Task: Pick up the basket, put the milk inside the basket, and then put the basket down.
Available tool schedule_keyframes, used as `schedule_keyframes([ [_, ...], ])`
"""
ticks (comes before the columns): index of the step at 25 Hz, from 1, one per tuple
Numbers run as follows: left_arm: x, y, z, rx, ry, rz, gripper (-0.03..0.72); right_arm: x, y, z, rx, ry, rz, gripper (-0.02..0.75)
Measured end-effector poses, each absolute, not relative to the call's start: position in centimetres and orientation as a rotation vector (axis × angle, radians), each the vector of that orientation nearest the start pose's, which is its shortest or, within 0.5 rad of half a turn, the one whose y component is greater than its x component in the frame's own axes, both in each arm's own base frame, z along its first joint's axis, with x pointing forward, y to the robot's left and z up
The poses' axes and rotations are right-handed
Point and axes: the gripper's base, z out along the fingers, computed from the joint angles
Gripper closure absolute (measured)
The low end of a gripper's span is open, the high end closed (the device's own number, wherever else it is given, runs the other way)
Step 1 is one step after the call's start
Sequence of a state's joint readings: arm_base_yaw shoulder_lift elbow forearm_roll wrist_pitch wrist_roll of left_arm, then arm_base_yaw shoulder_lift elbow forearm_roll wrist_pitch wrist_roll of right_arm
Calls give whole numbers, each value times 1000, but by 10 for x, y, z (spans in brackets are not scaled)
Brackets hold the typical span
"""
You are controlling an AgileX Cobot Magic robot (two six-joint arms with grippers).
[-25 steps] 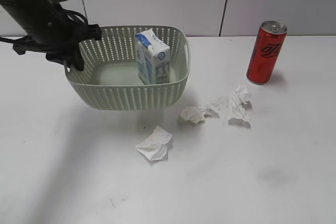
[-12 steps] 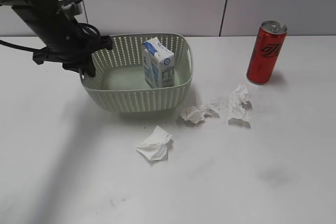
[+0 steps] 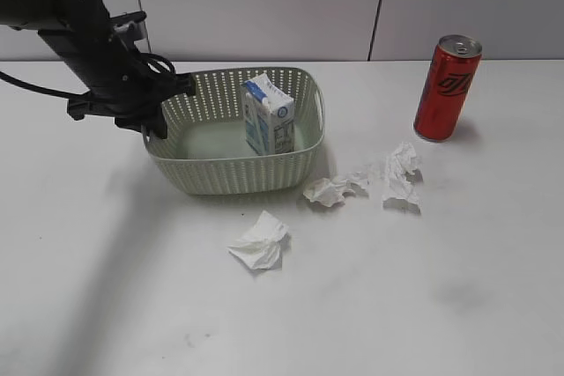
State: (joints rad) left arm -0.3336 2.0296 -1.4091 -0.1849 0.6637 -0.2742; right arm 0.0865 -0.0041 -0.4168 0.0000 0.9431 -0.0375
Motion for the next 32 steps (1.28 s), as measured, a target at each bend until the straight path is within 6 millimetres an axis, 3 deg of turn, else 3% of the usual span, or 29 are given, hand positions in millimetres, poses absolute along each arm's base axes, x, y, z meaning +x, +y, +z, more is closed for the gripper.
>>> schedule_keyframes([
  [3, 394, -148, 166, -93, 2803, -350, 676, 8, 1, 263, -123, 2002, 32, 146],
  [5, 394, -148, 167, -98, 2800, -357, 620, 8, 1, 263, -122, 2002, 33, 146],
  [11, 394, -148, 172, -109, 2784, -374, 165, 8, 1, 263, -121, 2002, 34, 146],
  [14, 392, -146, 186, -98, 2764, -372, 55, 8, 1, 263, -121, 2002, 34, 146],
  [18, 387, -131, 217, -100, 2720, -357, 28, 8, 1, 263, -120, 2002, 34, 146],
  [24, 376, -79, 254, -74, 2755, -279, 25, 8, 1, 263, -119, 2002, 35, 146],
  [28, 369, -37, 261, -54, 2826, -181, 28, 8, 1, 263, -119, 2002, 35, 146],
  [32, 361, -9, 259, -43, 2922, -98, 36, 8, 1, 263, -119, 2003, 35, 146],
])
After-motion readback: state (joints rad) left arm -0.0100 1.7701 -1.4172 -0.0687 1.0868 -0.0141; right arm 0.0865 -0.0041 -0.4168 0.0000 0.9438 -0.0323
